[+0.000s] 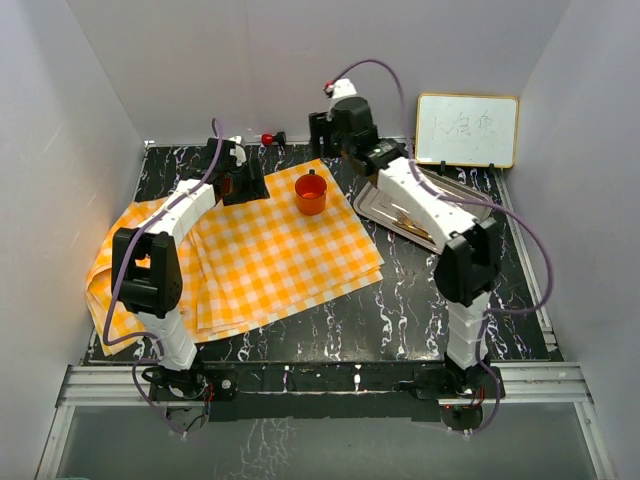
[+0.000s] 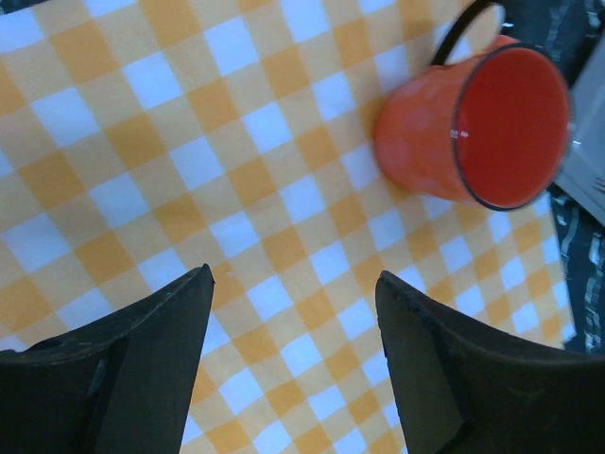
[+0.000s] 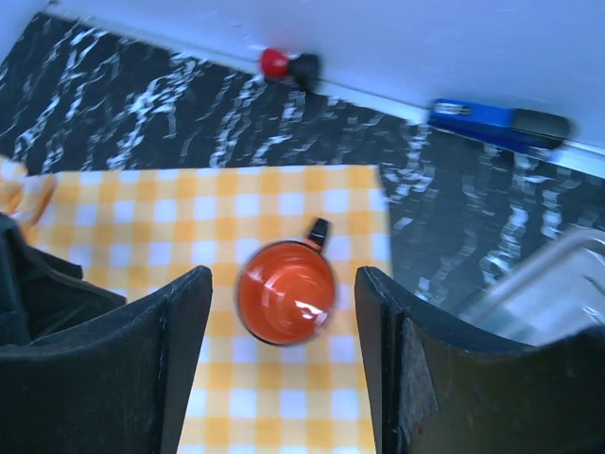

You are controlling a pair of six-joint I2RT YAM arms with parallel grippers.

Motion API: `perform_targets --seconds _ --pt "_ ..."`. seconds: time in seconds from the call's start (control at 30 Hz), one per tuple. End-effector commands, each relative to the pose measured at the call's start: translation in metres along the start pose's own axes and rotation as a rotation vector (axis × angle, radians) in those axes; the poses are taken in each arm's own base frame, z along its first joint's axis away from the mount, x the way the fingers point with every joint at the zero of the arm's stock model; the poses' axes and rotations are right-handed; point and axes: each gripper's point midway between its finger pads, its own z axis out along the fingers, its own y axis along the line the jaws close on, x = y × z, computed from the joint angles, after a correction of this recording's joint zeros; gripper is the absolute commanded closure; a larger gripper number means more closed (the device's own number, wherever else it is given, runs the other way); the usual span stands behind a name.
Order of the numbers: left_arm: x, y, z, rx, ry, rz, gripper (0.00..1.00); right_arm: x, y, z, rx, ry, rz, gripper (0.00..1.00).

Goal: Set the dinner table for one person
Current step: Place the cup on the napkin.

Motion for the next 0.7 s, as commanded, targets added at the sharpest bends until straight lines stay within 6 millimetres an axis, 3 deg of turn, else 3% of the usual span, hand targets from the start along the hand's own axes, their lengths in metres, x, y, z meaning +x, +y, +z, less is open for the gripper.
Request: perform_targets --seconds 0.0,0.1,0.23,0.3,0.47,0.67 --pt "-0.027 -0.059 -0.035 0.276 -0.112 0.0 0.31 -0.004 -0.11 -0.046 0.283 -0.01 0.082 0.4" --pt "-0.032 -0.079 -0.044 0.318 -0.126 0.014 0.31 0.028 -0.172 -0.07 0.362 0.05 0.203 0.41" --pt "-0.032 -0.112 -0.054 0.383 -0.144 0.068 0.3 0.074 -0.218 -0.092 0.46 0.13 0.252 0.41" --pt "-0.032 -0.119 -0.055 0.389 -0.142 0.08 0.3 0.093 -0.223 -0.096 0.48 0.191 0.215 0.41" --pt "-0.023 -0.113 -0.046 0.358 -0.114 0.077 0.3 0.139 -0.218 -0.1 0.437 0.355 0.169 0.41" --pt "-0.018 -0.104 -0.045 0.313 -0.101 0.1 0.3 0.169 -0.215 -0.111 0.414 0.462 0.118 0.43"
